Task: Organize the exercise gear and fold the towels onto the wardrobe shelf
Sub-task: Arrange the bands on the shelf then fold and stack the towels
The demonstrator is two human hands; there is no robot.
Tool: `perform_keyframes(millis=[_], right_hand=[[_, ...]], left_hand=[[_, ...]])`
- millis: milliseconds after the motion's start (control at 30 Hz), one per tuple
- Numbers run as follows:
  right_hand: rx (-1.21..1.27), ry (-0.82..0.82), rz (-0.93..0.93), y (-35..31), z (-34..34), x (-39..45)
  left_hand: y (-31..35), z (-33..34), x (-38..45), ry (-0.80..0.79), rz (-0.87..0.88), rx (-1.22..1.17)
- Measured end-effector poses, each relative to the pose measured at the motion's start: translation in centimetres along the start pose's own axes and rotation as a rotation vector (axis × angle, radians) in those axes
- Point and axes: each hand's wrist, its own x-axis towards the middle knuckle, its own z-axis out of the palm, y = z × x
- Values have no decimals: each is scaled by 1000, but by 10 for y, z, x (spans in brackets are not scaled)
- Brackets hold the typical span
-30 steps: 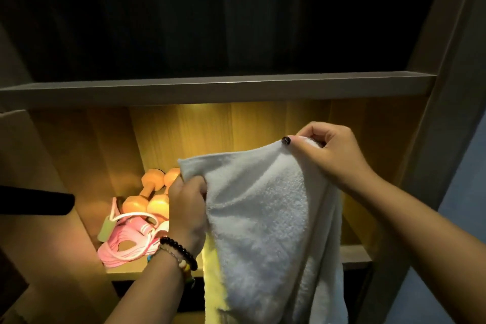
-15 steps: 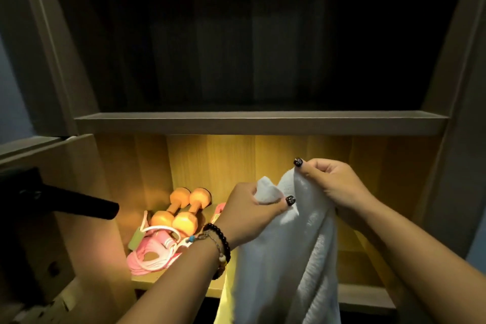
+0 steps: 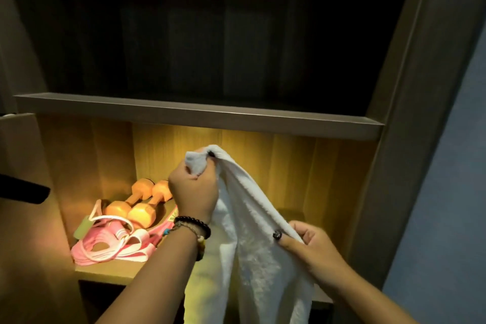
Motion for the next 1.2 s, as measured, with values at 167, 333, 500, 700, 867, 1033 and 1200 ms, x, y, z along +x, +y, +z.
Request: perform_keyframes(millis=[167, 333, 500, 700, 867, 1033, 1200], right_hand=[[-98, 274, -61, 29, -21, 5], [-160, 648, -352, -32, -30, 53], [-285, 571, -819, -112, 25, 67], [-350, 319, -824, -135, 92, 53], [-369, 188, -682, -138, 100, 44], [-328, 216, -635, -112, 109, 36], [-359, 204, -465, -47, 121, 45]], left_hand=[[-10, -12, -2, -17, 42, 67], [-10, -45, 12, -146, 132, 190], [5, -80, 47, -207, 69, 283], [23, -96, 57, -694, 182, -34], [17, -96, 41, -898, 112, -111], [7, -89, 40, -530, -36, -96], [19, -75, 52, -366, -162, -136]])
